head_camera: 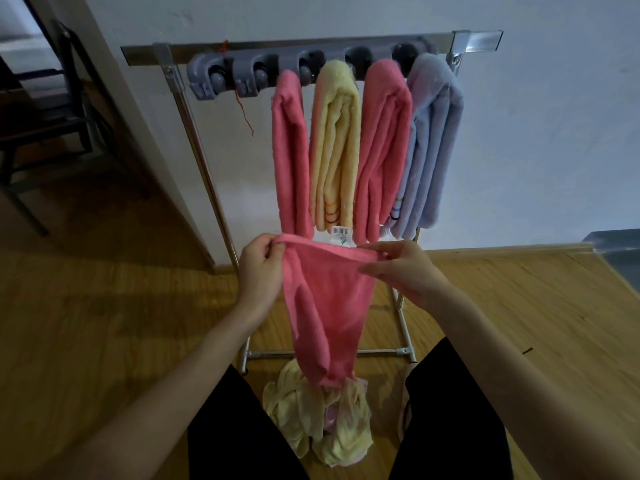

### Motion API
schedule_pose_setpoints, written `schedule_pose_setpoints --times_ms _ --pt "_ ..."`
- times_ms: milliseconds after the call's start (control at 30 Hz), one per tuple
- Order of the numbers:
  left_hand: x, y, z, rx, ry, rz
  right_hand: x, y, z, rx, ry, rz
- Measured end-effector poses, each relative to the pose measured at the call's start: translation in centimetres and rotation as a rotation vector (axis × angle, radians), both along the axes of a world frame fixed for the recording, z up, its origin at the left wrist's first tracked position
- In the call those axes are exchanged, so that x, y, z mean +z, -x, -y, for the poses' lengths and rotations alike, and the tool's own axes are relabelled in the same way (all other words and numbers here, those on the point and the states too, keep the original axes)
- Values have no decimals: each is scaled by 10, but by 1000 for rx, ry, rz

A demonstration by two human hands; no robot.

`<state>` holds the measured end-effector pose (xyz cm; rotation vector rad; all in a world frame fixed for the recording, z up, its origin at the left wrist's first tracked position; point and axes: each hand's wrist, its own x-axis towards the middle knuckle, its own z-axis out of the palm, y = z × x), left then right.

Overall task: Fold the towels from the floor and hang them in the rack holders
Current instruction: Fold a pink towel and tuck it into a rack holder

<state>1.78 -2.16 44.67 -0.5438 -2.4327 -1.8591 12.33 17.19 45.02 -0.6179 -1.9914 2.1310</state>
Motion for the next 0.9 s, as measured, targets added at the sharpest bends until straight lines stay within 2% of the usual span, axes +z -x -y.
schedule_pose_setpoints --times_ms 167,233,433,633,800,900 --pt "12 -2 1 46 -73 38 -12 -1 8 1 -897 -136" --pt "17 -2 2 56 -105 86 -17 0 11 -15 -1087 -164" --pt "28 -2 -3 72 -140 149 -18 -5 25 214 -1146 -240" --pt "30 -2 -2 87 -130 159 -11 -8 31 206 -1233 -302" --pt "35 -1 1 86 -141 154 -7 -10 27 258 -1219 -365" --pt "39 0 2 97 -160 157 -8 -9 28 195 -1211 -367"
